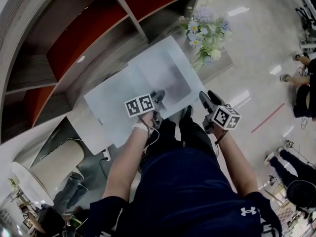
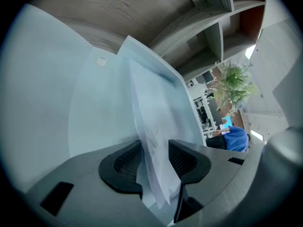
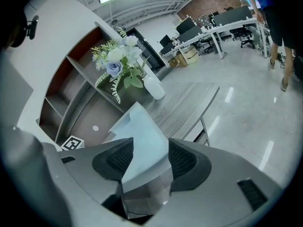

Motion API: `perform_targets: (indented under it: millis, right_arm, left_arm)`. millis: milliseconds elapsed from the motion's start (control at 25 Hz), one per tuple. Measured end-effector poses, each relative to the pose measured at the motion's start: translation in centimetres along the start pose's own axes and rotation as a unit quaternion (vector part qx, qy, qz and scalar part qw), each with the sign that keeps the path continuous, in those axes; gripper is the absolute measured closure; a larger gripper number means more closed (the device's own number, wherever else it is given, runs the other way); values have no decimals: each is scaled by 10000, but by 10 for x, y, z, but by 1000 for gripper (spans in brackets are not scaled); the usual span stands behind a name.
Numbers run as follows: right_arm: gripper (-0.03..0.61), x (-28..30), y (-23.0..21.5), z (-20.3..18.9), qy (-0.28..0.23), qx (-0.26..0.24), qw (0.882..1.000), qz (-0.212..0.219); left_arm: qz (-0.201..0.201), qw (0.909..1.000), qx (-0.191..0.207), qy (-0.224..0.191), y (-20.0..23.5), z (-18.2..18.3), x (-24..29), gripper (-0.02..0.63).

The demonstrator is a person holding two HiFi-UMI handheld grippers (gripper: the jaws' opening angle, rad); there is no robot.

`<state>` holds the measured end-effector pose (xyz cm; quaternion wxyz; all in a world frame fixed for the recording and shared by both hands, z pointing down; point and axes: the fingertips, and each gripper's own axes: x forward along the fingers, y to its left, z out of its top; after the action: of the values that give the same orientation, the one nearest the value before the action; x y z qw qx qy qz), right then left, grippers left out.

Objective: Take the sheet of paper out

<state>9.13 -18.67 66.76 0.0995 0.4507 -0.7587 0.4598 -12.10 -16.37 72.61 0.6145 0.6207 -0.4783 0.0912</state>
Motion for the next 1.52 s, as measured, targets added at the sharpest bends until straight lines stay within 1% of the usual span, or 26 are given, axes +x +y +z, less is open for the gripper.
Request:
perform_targets:
  millis: [40, 240, 280, 360, 440, 680, 1120, 1240, 1360, 1520]
  right_arm:
    - [362, 0, 0, 0, 15, -4, 10000, 12]
    - [362, 1, -1, 0, 66, 4, 10000, 56]
    - [362, 1, -1, 0, 65, 17, 10000, 52]
    - [362, 1, -2, 0, 75, 53, 9999, 41]
    - [362, 1, -3, -1, 98, 76, 9999, 38]
    - [379, 1, -9, -3, 118, 167, 9998, 35]
    - [400, -15, -26, -3, 79, 251, 9995, -177]
    - [403, -20, -25, -3, 50, 165, 9997, -175]
    - [408, -26, -20, -4, 66, -32, 9998, -182]
    - [413, -34, -10, -3, 12, -170, 9998, -122]
  left_arm:
    - [-53, 10000, -67, -8, 0, 0, 0, 425]
    - [-349, 9981, -498, -35, 1, 1, 2, 470]
    - [-375, 9976, -578, -57, 1, 1, 2, 480]
    - [-445, 9965, -697, -117, 2, 2, 1, 522]
    - [-545, 9957, -736, -166, -1, 3, 0, 569]
    - [-703, 9940, -806, -239, -5, 4, -2, 582]
    - [-530, 9948, -846, -213, 10, -1, -19, 591]
    - [-401, 9956, -810, -255, 20, -3, -29, 591]
    - [-267, 9959, -797, -333, 31, -5, -40, 591]
    - [-198, 9951, -848, -460, 42, -8, -56, 591]
